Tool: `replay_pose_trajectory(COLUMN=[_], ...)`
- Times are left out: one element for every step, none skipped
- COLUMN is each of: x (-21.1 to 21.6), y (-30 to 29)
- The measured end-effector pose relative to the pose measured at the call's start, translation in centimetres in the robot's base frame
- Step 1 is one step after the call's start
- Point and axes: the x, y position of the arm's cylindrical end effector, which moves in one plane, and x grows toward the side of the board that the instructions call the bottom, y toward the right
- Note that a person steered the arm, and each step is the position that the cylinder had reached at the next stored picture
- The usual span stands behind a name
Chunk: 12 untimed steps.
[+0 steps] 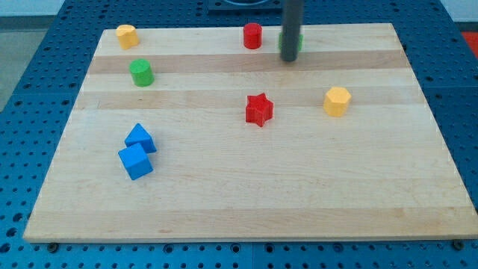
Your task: Move the green star to the top right of the board
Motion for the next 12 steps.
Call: replay_pose_trajectory(x=[-0.8, 3.2, 0.7, -3.3, -4.8, -2.3, -1.5, 1.5, 1.1, -1.3, -1.4, -1.2], y=[4.2, 1.8, -4.1, -6.5, -1.3, 3.9, -1.8, 2.8, 4.7, 5.6, 6.1, 6.3])
